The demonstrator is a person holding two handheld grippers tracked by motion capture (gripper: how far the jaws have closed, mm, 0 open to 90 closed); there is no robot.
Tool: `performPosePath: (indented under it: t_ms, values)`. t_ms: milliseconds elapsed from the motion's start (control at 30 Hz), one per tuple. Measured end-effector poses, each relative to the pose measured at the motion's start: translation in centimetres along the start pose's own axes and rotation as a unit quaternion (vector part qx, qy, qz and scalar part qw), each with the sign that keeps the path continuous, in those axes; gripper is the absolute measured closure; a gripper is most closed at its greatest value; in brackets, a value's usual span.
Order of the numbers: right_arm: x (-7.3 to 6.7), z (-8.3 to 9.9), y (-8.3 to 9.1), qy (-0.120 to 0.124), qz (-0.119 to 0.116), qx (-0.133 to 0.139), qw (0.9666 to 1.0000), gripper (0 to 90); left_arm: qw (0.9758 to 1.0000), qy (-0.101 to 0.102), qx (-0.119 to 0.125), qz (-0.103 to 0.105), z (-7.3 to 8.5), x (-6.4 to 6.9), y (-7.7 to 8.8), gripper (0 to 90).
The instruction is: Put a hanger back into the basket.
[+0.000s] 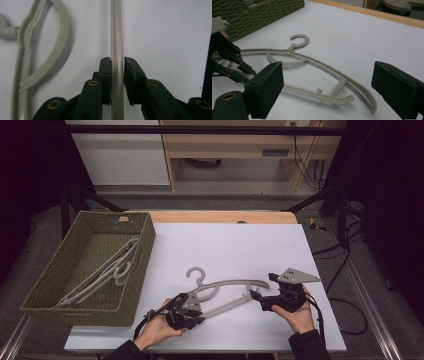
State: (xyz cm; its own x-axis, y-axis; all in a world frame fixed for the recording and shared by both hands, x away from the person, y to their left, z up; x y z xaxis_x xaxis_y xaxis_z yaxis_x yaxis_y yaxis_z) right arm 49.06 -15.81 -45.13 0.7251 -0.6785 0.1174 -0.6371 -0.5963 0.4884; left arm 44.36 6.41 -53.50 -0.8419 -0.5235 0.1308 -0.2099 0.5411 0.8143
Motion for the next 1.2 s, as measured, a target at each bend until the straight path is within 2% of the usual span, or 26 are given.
performPosePath:
  t_ms: [100,167,200,267,367,467,600,700,900,1033,1133,1167,1200]
  values:
    - [0.6,0.5,-1.4,0.000,-0.001,-0.022,0.9998,13.3,1.0000,0.004,0.004,-0.008,0.3,-0.2,0.4,65.3]
    - [1.1,1.1,-2.3,0.004,0.011,-0.037,0.9992,16.8,0.9998,0.013,0.011,-0.012,0.3,-0.5,0.9,58.8]
    - [1.4,1.3,-2.8,0.012,0.013,-0.045,0.9988,17.2,0.9996,0.019,0.016,-0.013,0.3,-0.6,1.2,55.7]
    - [1.8,1.6,-3.5,0.014,0.017,-0.052,0.9984,20.3,0.9992,0.024,0.027,-0.015,0.2,-0.6,1.8,48.6]
    - [1.8,1.9,-4.6,0.016,0.002,-0.058,0.9982,22.2,0.9979,0.037,0.052,-0.014,0.1,-0.5,2.9,38.1]
    - [1.8,2.1,-5.6,0.024,-0.009,-0.073,0.9970,23.8,0.9949,0.050,0.086,-0.017,-0.3,-0.5,4.2,29.0]
    - [1.7,2.2,-6.8,0.031,-0.027,-0.085,0.9955,25.4,0.9877,0.072,0.137,-0.021,-1.3,-0.6,6.5,17.1]
    - [1.8,2.7,-7.6,0.049,-0.034,-0.107,0.9925,27.2,0.9833,0.077,0.163,-0.022,-1.9,-0.8,8.0,13.4]
    - [1.7,3.6,-9.1,0.079,-0.040,-0.141,0.9861,36.5,0.9770,0.089,0.190,-0.037,-2.3,-1.8,10.1,11.8]
    - [1.7,3.9,-9.9,0.081,-0.045,-0.154,0.9838,46.6,0.9752,0.097,0.194,-0.044,-2.2,-2.4,10.6,12.4]
    - [1.9,4.0,-10.3,0.081,-0.043,-0.163,0.9823,51.5,0.9749,0.100,0.194,-0.044,-2.1,-2.6,10.7,12.7]
    - [1.8,4.0,-10.4,0.074,-0.039,-0.168,0.9822,52.9,0.9750,0.099,0.194,-0.045,-2.1,-2.7,10.7,12.8]
    - [1.9,4.0,-10.5,0.079,-0.038,-0.170,0.9815,53.2,0.9748,0.100,0.194,-0.045,-2.1,-2.7,10.7,12.9]
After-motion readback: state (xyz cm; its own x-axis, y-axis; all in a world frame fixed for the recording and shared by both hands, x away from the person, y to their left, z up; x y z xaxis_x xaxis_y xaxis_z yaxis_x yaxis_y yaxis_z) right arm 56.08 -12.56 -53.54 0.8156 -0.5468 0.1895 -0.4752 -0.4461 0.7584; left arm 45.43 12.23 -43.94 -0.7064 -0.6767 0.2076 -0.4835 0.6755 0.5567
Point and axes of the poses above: each handheld gripper's, and its own axes: y roughly backward along the jaws, z roughly out of its underside, x roughly to its right, the point moved 9 cm from there along -y, roughly forward along the jaws, and after that the axes turned 13 degrees about y, right-handed, at the moved point
